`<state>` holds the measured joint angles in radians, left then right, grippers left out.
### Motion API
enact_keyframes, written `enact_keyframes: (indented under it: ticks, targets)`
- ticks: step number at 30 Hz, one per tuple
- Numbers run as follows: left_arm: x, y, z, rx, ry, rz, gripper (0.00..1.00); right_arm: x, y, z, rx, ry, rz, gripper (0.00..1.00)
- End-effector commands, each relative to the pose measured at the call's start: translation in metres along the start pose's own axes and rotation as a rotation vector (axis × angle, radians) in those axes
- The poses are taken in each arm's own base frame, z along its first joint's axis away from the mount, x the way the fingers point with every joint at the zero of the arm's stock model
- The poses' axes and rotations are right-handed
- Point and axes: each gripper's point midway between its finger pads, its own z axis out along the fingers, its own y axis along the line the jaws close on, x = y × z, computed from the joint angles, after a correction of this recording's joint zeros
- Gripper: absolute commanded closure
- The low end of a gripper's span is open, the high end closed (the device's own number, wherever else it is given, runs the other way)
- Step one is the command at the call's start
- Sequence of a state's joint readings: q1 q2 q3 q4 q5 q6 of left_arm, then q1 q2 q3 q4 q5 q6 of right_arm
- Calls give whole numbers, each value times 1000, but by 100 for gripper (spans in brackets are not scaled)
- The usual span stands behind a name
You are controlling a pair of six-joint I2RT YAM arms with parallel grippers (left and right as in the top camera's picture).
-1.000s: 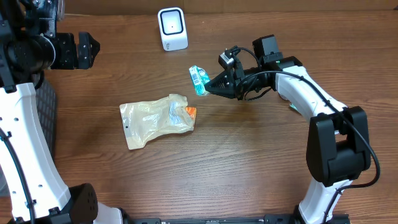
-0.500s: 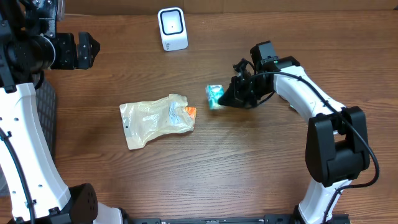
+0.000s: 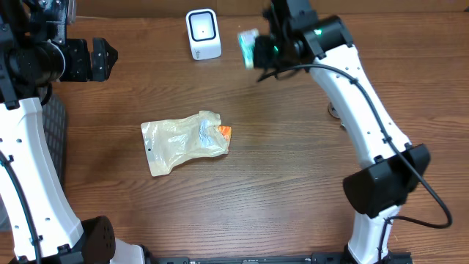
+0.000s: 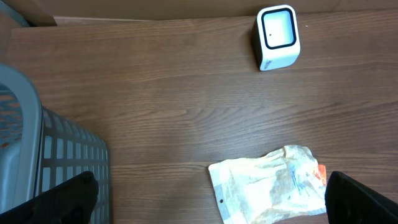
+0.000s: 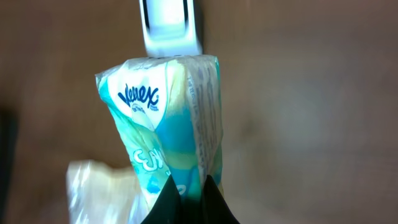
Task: Scan the item barcode
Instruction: 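Carry the tissue pack to the scanner and hold it at the window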
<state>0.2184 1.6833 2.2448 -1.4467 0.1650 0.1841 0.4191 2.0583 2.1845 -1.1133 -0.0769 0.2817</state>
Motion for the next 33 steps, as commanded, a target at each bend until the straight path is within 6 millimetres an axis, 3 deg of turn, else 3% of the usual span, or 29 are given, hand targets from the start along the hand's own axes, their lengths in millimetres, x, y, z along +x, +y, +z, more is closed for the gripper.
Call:
enact_keyframes:
  ticks: [1, 5, 8, 13, 18, 22, 28, 33]
  targets:
    - [-1, -1, -2, 8, -7, 12, 0, -30, -20, 19, 268, -153, -114, 96]
    - [-1, -1, -2, 8, -7, 12, 0, -64, -10, 32, 466, -341, -278, 96]
    - [-1, -1, -2, 8, -7, 12, 0, -79, 4, 49, 548, -419, -417, 96]
    - [-1, -1, -2, 8, -7, 12, 0, -94, 33, 85, 592, -514, -634, 96]
    - [-1, -1, -2, 8, -7, 12, 0, -107, 49, 113, 599, -636, -687, 96]
    - [-1, -1, -2, 8, -7, 12, 0, -104, 50, 139, 635, -644, -812, 96]
    - [-1, -1, -2, 8, -7, 12, 0, -76, 49, 192, 641, -512, -1123, 96]
    - [-1, -1, -2, 8, -7, 12, 1, -73, 50, 197, 646, -502, -1161, 96]
